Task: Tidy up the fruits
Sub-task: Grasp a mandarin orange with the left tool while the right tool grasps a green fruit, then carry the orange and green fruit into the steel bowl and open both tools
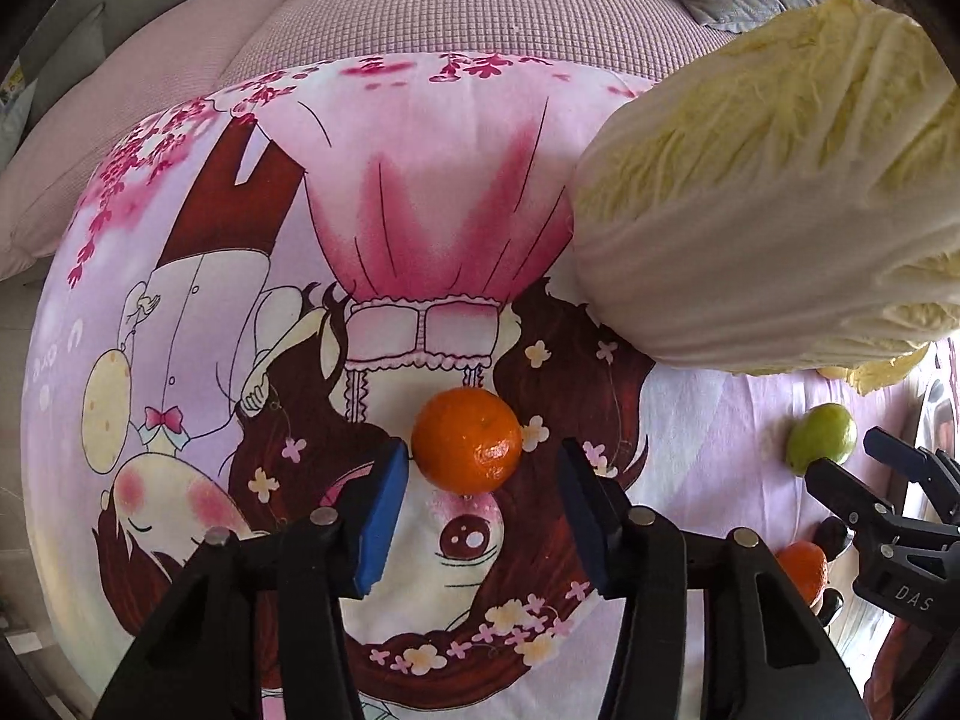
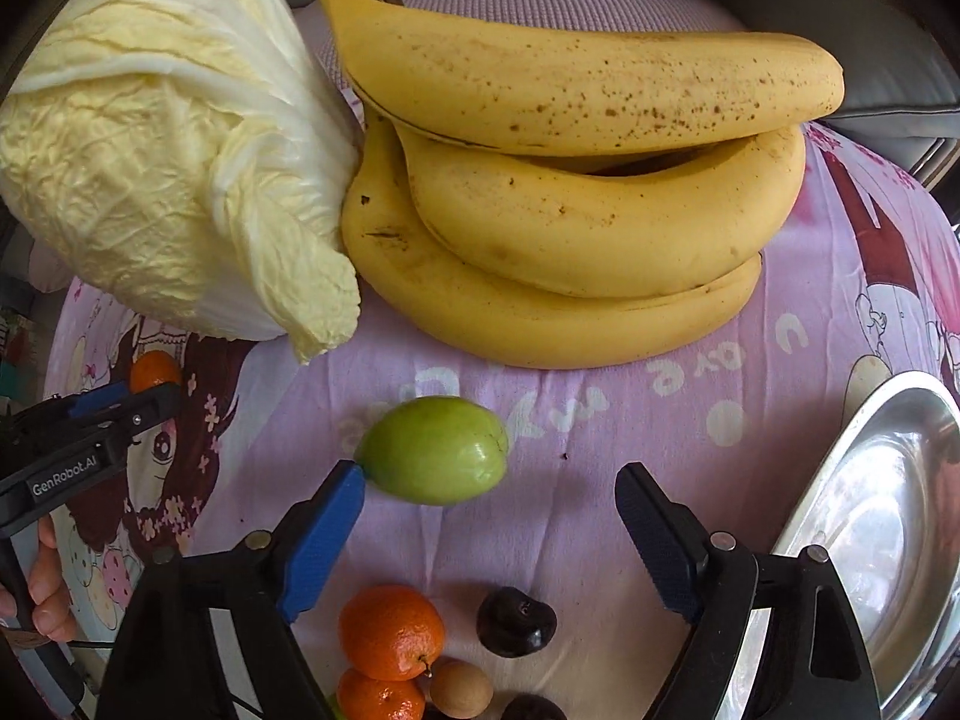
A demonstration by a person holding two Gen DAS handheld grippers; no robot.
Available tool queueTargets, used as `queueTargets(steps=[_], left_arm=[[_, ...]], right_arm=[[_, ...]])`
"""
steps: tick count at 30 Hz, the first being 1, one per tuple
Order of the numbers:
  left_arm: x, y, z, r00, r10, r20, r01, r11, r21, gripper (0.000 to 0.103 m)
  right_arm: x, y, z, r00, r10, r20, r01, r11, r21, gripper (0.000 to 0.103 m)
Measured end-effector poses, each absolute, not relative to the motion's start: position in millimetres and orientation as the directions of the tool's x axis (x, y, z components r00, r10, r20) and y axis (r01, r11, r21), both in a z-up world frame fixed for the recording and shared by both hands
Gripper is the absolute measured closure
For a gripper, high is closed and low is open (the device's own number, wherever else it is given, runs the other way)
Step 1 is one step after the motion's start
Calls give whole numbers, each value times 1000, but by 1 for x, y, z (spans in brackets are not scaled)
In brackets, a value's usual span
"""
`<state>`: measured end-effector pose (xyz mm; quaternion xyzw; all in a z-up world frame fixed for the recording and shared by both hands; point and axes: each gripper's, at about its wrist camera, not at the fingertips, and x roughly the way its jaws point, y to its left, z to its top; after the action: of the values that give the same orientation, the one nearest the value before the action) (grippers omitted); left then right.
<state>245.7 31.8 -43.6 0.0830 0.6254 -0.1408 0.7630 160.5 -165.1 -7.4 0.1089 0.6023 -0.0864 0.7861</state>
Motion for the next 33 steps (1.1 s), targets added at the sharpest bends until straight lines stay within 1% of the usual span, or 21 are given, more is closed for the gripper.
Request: queueTargets(steps=[7,9,11,13,15,17,18,33], left_arm=[[273,26,-57,167,-114,-979,286,956,-63,56],[278,25,-59,173,-105,-979,278,959,-54,61],[282,25,-62,174,-99,-980,273,961,-49,64],[282,26,-62,175,-98,-980,271,961,-48,64],[283,26,-62,177,-95,-980,273,961,-44,64],[282,24,-61,180,-90,-980,272,962,-39,64],[283,23,-61,180,-88,-980,271,962,-36,64],[234,8,-41,126,-121,-985,258,962,-85,65]], right_arm=[[185,-155,-18,253,-8,-967,240,969,54,16],[191,-153,-22,248,-16,-969,236,971,45,16],[191,-147,-23,246,-18,-969,228,973,40,22],[196,-142,-31,240,-23,-971,222,975,32,24],[195,-139,-33,244,-19,-969,215,976,35,29],[192,-133,-30,250,-7,-968,204,978,45,42],[194,-131,-30,249,-4,-969,199,979,47,43],[165,-120,-13,297,8,-955,239,968,82,43]])
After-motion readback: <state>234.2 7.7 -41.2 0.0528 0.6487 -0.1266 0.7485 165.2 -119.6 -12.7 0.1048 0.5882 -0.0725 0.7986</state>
